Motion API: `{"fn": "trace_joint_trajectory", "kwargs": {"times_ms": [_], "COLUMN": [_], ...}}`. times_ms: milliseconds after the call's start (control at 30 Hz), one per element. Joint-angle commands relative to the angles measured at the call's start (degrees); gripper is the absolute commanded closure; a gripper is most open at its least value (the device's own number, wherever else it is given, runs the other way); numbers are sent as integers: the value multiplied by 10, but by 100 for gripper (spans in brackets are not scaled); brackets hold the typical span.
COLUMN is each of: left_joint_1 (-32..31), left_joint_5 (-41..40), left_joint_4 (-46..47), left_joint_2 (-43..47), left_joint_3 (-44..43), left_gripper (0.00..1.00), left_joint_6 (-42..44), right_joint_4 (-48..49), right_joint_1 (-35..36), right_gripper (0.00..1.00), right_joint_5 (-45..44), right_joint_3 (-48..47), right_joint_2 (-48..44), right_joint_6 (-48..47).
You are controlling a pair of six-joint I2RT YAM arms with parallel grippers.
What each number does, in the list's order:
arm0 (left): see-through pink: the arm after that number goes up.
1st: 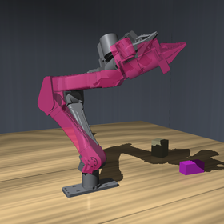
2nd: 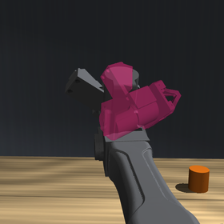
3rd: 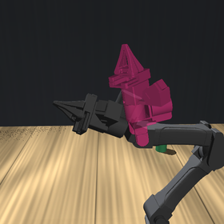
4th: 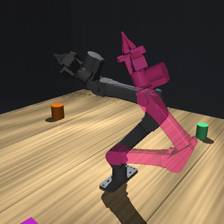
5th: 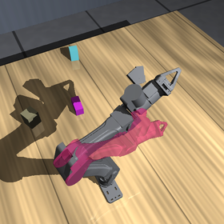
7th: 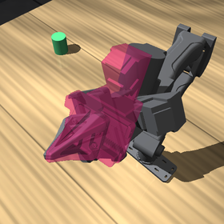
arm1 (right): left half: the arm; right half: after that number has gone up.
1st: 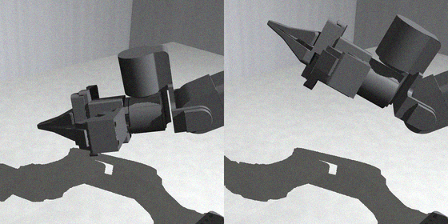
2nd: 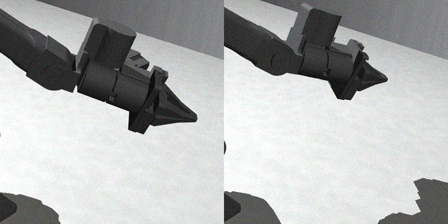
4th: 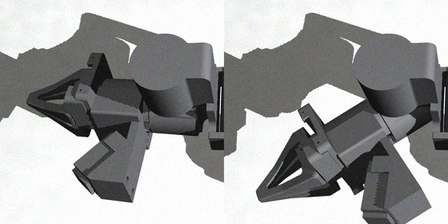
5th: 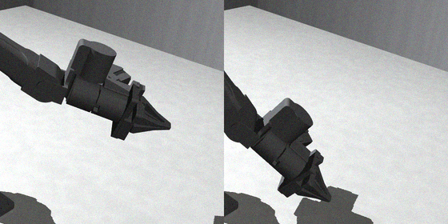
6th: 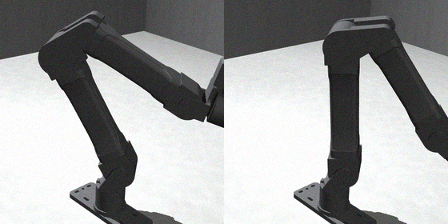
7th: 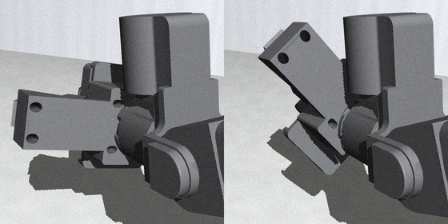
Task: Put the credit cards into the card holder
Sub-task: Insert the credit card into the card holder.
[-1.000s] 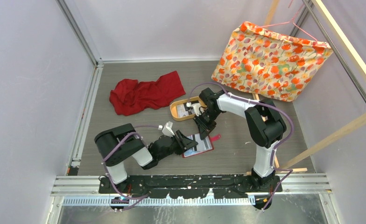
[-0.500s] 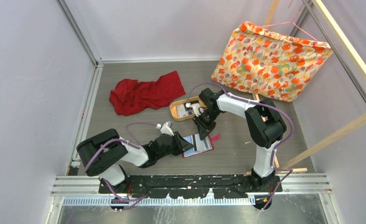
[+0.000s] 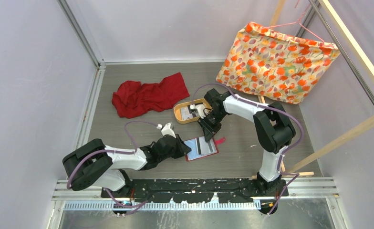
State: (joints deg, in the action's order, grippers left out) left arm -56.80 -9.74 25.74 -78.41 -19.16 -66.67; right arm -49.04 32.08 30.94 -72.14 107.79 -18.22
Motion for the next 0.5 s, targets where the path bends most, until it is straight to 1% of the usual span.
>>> {"fn": "trace_joint_trajectory", "kwargs": {"times_ms": [0, 100, 200, 333, 467], "left_joint_1": [-2, -2, -2, -2, -2], "left_joint_5": [-9, -1, -9, -6, -6], "left_joint_4": [-33, -52, -78, -107, -118], "left_joint_2": [16, 10, 4, -12, -28], "left_joint_3": [-35, -56, -71, -91, -106], "left_gripper": [89, 91, 99, 100, 100], "left_joint_6": [43, 61, 69, 78, 83], "right_joint_4": [-8, -10, -8, 1, -1], "right_joint_1": [-4, -6, -8, -9, -10], "right_gripper": [78, 78, 79, 80, 81], "right_joint_5": [4, -8, -41, -98, -120], "right_joint_3": [-3, -2, 0, 12, 11], "right_joint_2": [-54, -64, -71, -82, -68], "right_joint_6": [-24, -31, -39, -50, -47]}}
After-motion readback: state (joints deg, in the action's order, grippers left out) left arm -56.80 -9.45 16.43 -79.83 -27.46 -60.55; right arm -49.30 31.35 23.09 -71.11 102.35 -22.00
